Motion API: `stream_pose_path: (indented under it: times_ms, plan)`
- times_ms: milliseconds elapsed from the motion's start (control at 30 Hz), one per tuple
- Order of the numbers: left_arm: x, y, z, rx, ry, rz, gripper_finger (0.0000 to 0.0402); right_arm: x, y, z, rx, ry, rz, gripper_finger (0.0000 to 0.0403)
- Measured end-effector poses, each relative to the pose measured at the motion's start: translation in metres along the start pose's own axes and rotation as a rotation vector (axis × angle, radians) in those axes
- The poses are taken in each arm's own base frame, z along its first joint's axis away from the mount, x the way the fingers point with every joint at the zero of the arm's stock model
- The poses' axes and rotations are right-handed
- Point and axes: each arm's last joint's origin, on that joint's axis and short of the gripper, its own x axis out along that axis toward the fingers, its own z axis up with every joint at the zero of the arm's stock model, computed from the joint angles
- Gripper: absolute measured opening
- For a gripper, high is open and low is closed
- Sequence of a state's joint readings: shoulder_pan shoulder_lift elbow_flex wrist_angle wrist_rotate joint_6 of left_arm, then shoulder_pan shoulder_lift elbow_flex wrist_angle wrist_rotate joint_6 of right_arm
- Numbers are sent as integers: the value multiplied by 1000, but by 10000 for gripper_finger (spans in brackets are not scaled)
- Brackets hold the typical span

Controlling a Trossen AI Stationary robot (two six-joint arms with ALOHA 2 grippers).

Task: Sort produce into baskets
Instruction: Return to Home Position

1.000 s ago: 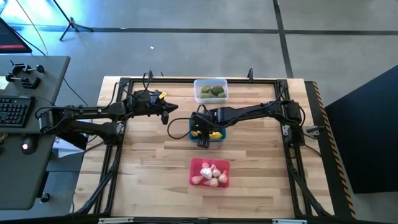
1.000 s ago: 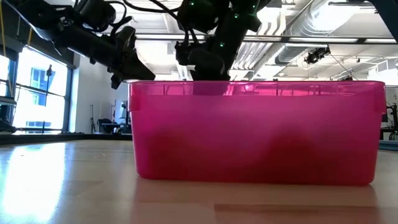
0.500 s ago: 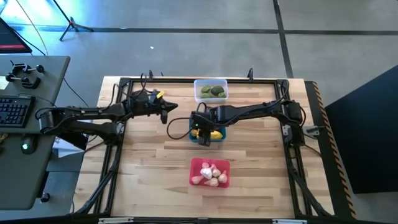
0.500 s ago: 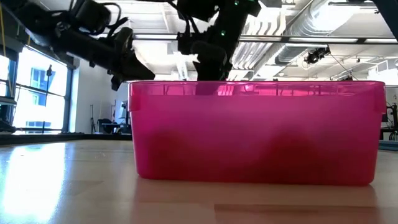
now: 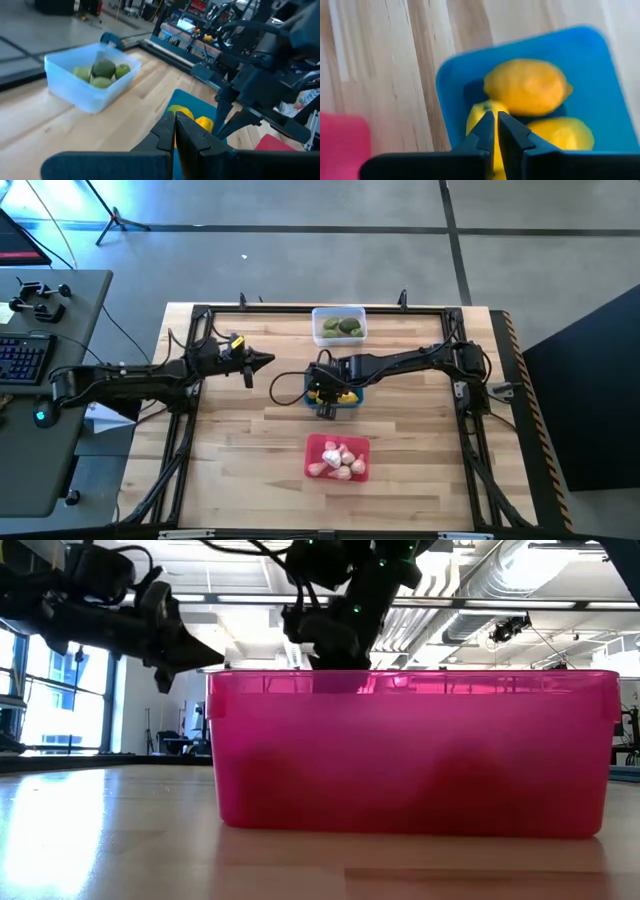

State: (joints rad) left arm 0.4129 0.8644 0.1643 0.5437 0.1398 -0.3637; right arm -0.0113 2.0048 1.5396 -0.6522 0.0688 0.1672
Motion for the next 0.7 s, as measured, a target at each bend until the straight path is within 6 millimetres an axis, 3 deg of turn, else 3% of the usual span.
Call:
stream_pose_path:
  times_ms: [333, 600, 700]
  plan:
    - [-14, -3, 1, 33, 27, 9, 0, 0, -2, 9, -3, -87, 32, 1]
    - [-23, -5, 3, 51, 20, 7, 0, 20, -12, 9, 14, -252, 110, 0]
    - [-27, -6, 4, 62, 11, 4, 0, 14, -17, 14, 33, -370, 116, 0]
